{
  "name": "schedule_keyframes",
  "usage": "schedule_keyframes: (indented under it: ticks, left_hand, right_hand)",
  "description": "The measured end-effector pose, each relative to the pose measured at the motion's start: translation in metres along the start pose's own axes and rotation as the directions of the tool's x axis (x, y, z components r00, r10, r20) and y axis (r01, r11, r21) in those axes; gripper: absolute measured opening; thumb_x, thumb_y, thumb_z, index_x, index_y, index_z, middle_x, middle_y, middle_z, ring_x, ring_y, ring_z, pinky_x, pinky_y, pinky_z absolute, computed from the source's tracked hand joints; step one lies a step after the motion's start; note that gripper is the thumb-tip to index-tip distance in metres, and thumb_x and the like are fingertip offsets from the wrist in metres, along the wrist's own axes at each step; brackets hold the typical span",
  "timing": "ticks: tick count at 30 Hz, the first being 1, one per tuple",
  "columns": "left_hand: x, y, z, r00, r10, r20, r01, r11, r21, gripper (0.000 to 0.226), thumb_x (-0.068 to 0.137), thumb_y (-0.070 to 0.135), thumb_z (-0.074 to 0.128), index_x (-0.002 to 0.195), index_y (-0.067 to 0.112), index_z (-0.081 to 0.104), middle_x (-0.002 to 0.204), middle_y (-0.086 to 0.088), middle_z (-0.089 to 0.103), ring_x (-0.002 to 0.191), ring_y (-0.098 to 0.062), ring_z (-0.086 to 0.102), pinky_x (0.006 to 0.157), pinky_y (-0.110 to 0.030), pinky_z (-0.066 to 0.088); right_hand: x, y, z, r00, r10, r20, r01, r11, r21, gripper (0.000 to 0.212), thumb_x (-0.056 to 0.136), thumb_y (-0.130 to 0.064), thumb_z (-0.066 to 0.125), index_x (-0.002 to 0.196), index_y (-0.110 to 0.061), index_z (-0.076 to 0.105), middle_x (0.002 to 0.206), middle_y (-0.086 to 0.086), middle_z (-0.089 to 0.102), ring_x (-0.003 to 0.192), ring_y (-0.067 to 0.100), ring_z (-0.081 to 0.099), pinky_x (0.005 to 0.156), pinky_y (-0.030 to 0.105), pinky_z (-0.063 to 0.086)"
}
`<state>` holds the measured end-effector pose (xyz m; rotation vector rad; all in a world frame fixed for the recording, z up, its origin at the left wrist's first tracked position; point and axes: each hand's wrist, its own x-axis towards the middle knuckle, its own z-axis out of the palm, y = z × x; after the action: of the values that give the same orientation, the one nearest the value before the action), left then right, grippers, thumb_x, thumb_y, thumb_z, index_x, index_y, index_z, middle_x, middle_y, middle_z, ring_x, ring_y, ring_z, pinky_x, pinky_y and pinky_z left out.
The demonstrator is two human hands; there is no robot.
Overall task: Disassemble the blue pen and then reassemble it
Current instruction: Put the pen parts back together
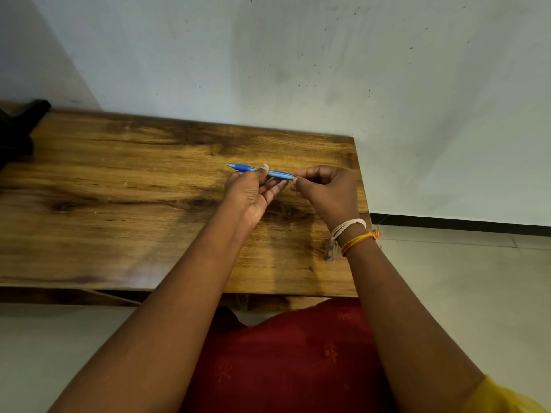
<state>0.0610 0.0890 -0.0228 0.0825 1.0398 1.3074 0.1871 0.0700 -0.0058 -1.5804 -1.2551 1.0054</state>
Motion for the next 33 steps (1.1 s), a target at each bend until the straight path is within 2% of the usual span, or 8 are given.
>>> schedule_keyframes:
  ticks: [4,9,14,18,21,25,29,33]
  left_hand:
    - [-0.001,0.001,0.000,1.000,-0.017,0.020,0.017,1.000,-0.006,0.009,0.093,-0.004,0.052,0.102,-0.003,0.051,0.094,-0.025,0.061,0.078,-0.031,0.068,0.057,-0.036,0.061]
    - [-0.001,0.003,0.000,0.998,-0.030,0.048,0.032,0.999,-0.029,0.022,0.093,-0.003,0.052,0.115,-0.004,0.049,0.098,-0.026,0.061,0.083,-0.033,0.068,0.061,-0.038,0.061]
    - [-0.001,0.003,0.000,0.999,-0.016,0.047,0.016,1.000,-0.011,0.018,0.094,-0.002,0.051,0.112,-0.002,0.048,0.091,-0.023,0.061,0.080,-0.030,0.067,0.057,-0.036,0.061]
    - [-0.002,0.003,0.000,0.999,-0.009,0.050,0.008,1.000,0.029,0.020,0.094,-0.001,0.051,0.114,-0.001,0.048,0.090,-0.021,0.062,0.079,-0.030,0.067,0.056,-0.035,0.060]
    - [-0.004,0.002,0.002,0.998,-0.020,0.053,0.018,0.999,0.042,0.018,0.095,-0.002,0.050,0.113,-0.001,0.048,0.095,-0.023,0.061,0.084,-0.032,0.068,0.056,-0.035,0.060]
    - [-0.004,-0.001,0.004,0.999,-0.031,0.035,0.028,0.997,0.070,0.032,0.095,-0.001,0.050,0.126,-0.005,0.045,0.114,-0.029,0.058,0.101,-0.039,0.065,0.056,-0.035,0.060]
    - [-0.006,-0.003,0.005,0.999,-0.043,0.032,0.041,0.998,0.055,0.034,0.094,-0.001,0.051,0.128,-0.005,0.044,0.112,-0.027,0.059,0.089,-0.032,0.066,0.055,-0.034,0.060]
    - [-0.004,-0.001,0.005,0.999,-0.036,0.030,0.035,0.999,0.034,0.034,0.094,-0.001,0.051,0.127,-0.005,0.046,0.100,-0.025,0.061,0.083,-0.030,0.067,0.055,-0.034,0.060]
  right_hand:
    - [0.001,0.000,-0.001,1.000,0.018,0.002,-0.018,0.998,0.065,0.009,0.079,-0.003,0.070,0.081,-0.011,0.074,0.081,0.014,0.074,0.082,0.027,0.073,0.084,0.046,0.058]
    - [0.001,0.000,-0.003,1.000,0.023,0.012,-0.024,0.989,0.145,0.012,0.079,0.000,0.070,0.079,-0.012,0.073,0.080,0.015,0.073,0.080,0.027,0.073,0.078,0.038,0.060]
    - [0.003,0.000,-0.002,0.998,-0.067,0.003,0.067,0.997,0.041,0.014,0.077,-0.001,0.073,0.079,-0.014,0.074,0.075,0.007,0.073,0.070,0.015,0.072,0.068,0.026,0.058]
    - [0.003,0.001,-0.004,0.988,-0.154,0.014,0.155,0.985,-0.077,0.026,0.075,-0.003,0.074,0.071,-0.028,0.072,0.070,-0.007,0.072,0.070,0.010,0.072,0.065,0.024,0.058]
    - [0.003,0.002,-0.007,0.982,-0.186,0.019,0.187,0.975,-0.117,0.021,0.075,-0.003,0.074,0.074,-0.025,0.074,0.069,-0.012,0.070,0.068,0.004,0.071,0.062,0.017,0.055]
    - [0.004,0.005,-0.009,0.980,-0.197,0.009,0.196,0.972,-0.129,0.015,0.077,-0.003,0.073,0.082,-0.016,0.077,0.074,-0.007,0.072,0.071,0.007,0.072,0.067,0.023,0.058]
    - [0.003,0.007,-0.010,0.983,-0.185,0.000,0.183,0.973,-0.137,0.012,0.079,-0.005,0.073,0.087,-0.012,0.077,0.082,0.001,0.075,0.076,0.011,0.072,0.074,0.032,0.060]
    - [0.007,0.004,-0.015,0.987,-0.148,0.054,0.155,0.975,-0.157,0.014,0.077,-0.009,0.077,0.091,-0.012,0.076,0.085,0.002,0.075,0.078,0.010,0.072,0.077,0.032,0.060]
